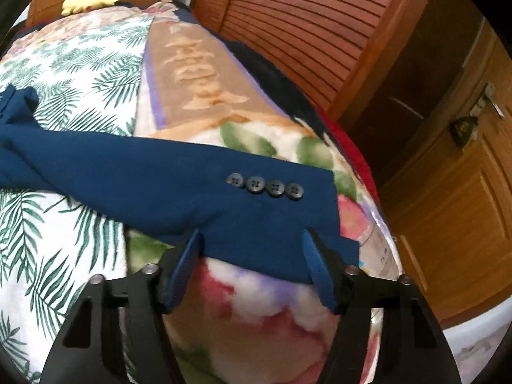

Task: Fold large clothes
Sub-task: 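Move the right tool to the other sleeve cuff and grasp it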

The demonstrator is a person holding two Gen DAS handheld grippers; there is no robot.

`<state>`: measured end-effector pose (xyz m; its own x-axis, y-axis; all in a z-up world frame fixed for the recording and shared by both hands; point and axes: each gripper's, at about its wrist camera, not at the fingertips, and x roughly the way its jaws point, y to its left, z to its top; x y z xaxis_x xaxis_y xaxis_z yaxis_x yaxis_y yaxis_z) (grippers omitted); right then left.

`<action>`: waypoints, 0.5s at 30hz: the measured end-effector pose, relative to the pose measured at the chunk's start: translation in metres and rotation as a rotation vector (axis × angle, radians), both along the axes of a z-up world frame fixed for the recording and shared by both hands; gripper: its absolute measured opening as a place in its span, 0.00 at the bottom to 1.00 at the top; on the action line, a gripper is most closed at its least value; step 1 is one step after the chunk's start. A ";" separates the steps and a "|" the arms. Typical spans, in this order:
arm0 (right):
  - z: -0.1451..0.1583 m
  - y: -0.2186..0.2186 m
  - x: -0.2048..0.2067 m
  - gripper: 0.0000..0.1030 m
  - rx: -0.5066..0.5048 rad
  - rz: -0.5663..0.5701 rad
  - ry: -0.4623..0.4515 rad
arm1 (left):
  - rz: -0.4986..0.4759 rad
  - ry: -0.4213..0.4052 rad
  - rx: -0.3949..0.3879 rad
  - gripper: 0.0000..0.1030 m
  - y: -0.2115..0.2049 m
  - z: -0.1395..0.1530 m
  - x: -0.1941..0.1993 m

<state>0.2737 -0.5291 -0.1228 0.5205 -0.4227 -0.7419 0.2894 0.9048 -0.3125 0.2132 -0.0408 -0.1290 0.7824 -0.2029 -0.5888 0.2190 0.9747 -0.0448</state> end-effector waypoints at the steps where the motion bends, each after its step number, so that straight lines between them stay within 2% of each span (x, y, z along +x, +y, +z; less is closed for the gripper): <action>1: 0.000 0.003 0.000 0.40 0.002 0.014 0.005 | -0.001 0.000 -0.001 0.35 0.000 0.000 0.000; 2: 0.000 0.007 0.001 0.16 -0.001 0.038 0.013 | -0.002 0.000 0.000 0.35 0.000 0.000 0.000; 5: 0.000 0.027 0.003 0.03 -0.070 0.088 0.053 | -0.008 -0.008 0.000 0.35 0.000 0.002 -0.001; 7: 0.012 0.043 0.000 0.01 -0.074 0.136 0.023 | -0.012 -0.014 -0.001 0.35 -0.001 0.003 -0.003; 15: 0.093 0.132 -0.009 0.00 -0.095 0.328 -0.145 | -0.016 -0.042 -0.023 0.35 0.004 0.014 -0.012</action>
<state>0.2646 -0.3972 -0.0296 0.7363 -0.2796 -0.6162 0.0362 0.9256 -0.3768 0.2013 -0.0370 -0.1152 0.8029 -0.2291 -0.5503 0.2370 0.9698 -0.0579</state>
